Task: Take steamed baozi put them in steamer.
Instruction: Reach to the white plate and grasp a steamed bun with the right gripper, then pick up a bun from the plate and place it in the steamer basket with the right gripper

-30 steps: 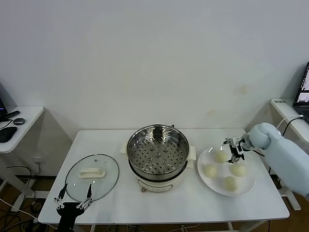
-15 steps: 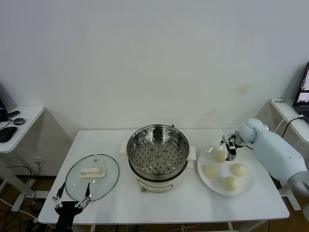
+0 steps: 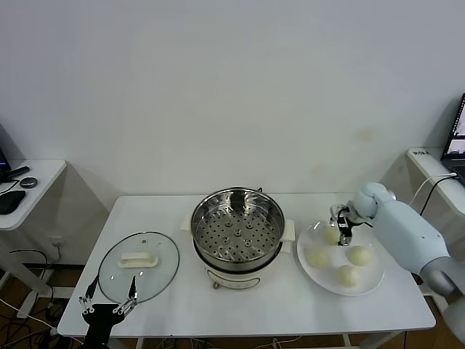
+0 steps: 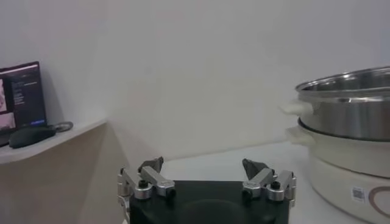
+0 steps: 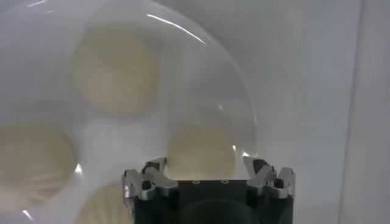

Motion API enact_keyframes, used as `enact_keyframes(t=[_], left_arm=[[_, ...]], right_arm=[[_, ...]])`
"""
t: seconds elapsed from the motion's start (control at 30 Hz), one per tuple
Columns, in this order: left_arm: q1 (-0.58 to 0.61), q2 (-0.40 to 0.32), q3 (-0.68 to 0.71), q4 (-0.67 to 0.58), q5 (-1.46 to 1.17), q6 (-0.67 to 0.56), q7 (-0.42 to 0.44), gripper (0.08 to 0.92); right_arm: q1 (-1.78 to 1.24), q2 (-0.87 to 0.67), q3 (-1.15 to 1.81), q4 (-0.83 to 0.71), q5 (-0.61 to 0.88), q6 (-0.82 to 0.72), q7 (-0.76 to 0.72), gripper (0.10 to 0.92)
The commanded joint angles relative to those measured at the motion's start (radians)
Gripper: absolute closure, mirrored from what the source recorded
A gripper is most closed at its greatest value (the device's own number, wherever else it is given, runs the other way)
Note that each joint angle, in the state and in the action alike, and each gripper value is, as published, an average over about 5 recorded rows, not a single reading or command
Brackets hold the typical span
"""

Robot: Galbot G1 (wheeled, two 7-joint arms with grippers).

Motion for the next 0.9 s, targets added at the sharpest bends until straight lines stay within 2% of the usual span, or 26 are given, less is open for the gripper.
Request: enact_keyframes(t=[0.03,0.27,0.4,0.6,0.77,0.9], left_arm=[[0.003,0.001,-0.001,-0.004,0.001,0.000,0.000,0.177],[0.002,0.002,-0.003,-0.004,0.002,0.001,0.000,0.177],[0.006,0.003,-0.001,-0.005,0.002,0.001,0.001,0.177],[0.006,0.012,0.003,-0.005,0.002,0.003,0.000,0.177],[-0.004,0.025,0.011,-0.007,-0.001,0.005,0.001,0.177],[-0.013,0.034,0.017,-0.009,-0.008,0.005,0.001,0.177]], right_arm=[[-0.001,0.014,-0.005,-0.021,-0.011,-0.006,0.005,0.307],[-0.004,0.010,-0.001,-0.009,-0.004,-0.018,0.009,0.479],[0.002,-0.004,-0.007,0.021,0.015,-0.024,0.008,0.539],[0.059,-0.086,-0.090,0.150,0.120,-0.038,-0.018,0.547],[0.225,-0.205,-0.223,0.355,0.303,-0.052,-0.052,0.538],[0.450,-0.225,-0.359,0.429,0.449,-0.020,-0.084,0.533]])
